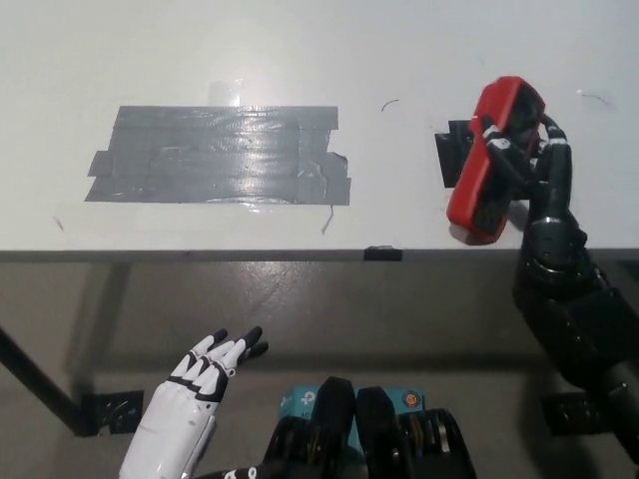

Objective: The robot first picks the multimeter with right hand and then unfolds the black stand on the back of it using left hand

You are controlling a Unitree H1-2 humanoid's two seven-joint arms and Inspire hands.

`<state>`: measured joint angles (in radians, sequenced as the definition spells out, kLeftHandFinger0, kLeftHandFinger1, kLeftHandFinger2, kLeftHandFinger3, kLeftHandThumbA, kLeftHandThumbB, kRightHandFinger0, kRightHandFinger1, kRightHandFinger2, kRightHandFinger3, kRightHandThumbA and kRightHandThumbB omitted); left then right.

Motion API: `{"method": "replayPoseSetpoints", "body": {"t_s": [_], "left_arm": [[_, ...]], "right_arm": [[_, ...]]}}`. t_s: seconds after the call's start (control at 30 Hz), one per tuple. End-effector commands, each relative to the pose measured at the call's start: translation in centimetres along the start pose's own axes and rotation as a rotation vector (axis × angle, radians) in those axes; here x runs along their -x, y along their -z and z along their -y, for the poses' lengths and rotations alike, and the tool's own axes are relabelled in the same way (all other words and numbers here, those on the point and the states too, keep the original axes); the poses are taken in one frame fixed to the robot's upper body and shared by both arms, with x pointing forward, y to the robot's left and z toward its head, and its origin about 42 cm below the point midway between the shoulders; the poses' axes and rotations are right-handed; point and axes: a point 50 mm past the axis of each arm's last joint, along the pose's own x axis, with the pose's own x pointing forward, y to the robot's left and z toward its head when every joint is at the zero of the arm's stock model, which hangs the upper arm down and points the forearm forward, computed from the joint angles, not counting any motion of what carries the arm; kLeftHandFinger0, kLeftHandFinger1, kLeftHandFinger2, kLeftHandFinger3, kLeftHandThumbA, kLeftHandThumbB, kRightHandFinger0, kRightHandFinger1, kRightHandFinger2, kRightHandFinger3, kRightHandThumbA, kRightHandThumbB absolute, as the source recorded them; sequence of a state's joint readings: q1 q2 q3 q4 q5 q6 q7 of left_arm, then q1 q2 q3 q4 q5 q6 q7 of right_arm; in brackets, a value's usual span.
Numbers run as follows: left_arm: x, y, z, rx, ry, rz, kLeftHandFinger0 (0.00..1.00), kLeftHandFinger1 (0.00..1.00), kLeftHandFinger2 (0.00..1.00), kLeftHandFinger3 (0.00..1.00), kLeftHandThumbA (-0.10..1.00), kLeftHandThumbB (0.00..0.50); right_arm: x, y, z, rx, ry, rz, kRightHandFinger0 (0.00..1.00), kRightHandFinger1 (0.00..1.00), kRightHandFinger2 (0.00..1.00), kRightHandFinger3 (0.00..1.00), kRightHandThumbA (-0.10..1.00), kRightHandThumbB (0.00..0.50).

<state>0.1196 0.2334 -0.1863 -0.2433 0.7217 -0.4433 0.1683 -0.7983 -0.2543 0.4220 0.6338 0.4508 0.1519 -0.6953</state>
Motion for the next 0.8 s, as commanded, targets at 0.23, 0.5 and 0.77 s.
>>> {"method": "replayPoseSetpoints", "body": {"t_s": [0.23, 0.5, 0.77], "left_arm": [[1.4, 1.0, -2.8, -0.065, -0.248, 0.03, 1.0, 0.85, 0.79, 1.0, 1.0, 0.232], [0.8, 1.1, -3.3, -0.081, -0.261, 0.044, 1.0, 0.86, 0.78, 1.0, 1.0, 0.234], [0.5, 1.3, -3.6, -0.09, -0.275, 0.054, 1.0, 0.86, 0.77, 1.0, 1.0, 0.232]], "right_arm": [[-1.5, -19.2, -2.3, 0.629, 0.042, 0.941, 0.0, 0.24, 0.64, 0.64, -0.1, 0.208], [-3.0, -17.6, -2.5, 1.169, -0.45, 0.342, 1.0, 1.0, 1.0, 1.0, 0.47, 0.5], [-4.1, -13.7, -2.8, 1.268, -0.494, 0.197, 1.0, 1.0, 1.0, 1.0, 0.52, 0.5]]}}
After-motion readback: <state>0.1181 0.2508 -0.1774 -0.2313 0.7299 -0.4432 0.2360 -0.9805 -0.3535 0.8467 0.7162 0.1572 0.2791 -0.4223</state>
